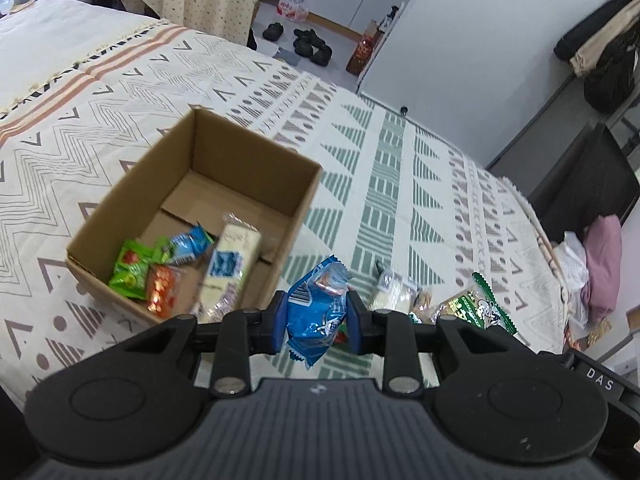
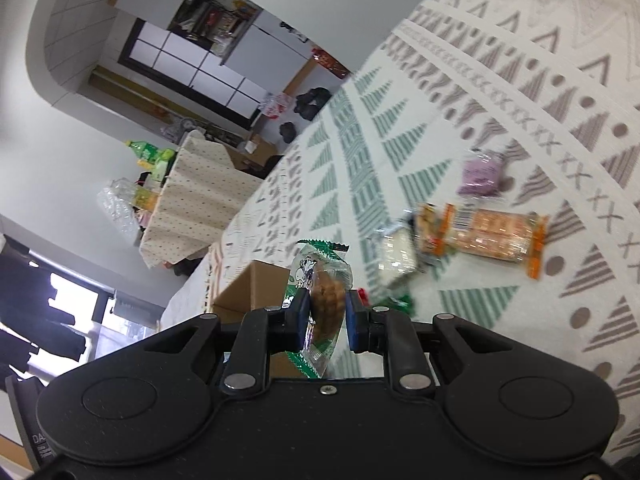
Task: Organize snacks
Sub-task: 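Carry both packs into the box and open both grippers to drop them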
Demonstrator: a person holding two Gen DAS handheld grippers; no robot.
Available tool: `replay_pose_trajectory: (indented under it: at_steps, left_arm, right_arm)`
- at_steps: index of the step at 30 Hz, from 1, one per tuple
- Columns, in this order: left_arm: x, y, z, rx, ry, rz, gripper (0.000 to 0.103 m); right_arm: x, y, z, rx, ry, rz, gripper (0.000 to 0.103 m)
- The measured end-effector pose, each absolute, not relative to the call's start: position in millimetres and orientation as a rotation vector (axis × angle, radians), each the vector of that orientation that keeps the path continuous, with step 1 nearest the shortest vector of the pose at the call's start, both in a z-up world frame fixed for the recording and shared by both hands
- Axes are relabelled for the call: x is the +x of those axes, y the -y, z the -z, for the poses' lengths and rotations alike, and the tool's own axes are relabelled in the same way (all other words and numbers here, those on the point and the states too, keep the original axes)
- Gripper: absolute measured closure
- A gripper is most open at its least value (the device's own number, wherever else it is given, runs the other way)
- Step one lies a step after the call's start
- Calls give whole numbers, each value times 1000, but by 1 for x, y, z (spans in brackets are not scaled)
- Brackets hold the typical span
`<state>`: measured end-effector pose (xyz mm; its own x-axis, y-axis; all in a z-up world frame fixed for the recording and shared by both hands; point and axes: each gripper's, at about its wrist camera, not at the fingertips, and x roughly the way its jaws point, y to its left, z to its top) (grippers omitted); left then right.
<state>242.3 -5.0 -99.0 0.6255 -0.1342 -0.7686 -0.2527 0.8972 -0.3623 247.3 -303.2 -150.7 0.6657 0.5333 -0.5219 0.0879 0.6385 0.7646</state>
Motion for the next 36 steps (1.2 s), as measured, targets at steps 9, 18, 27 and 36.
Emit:
replay_pose_trajectory:
  at_steps: [9, 18, 27, 36]
  left_arm:
    - [246, -30, 93, -510, -864, -88, 73]
    - [252, -66, 95, -558, -845, -113, 74]
    - [259, -103, 109, -627, -846, -151, 74]
    - [269, -135, 123, -673, -850, -177, 74]
  right_arm:
    - [259, 270, 130, 813, -805, -337, 84]
    - [271, 230, 119, 778, -812, -378, 84]
    - [281, 187, 120, 731, -849, -414, 84]
    - [294, 148, 128, 703, -893, -440, 84]
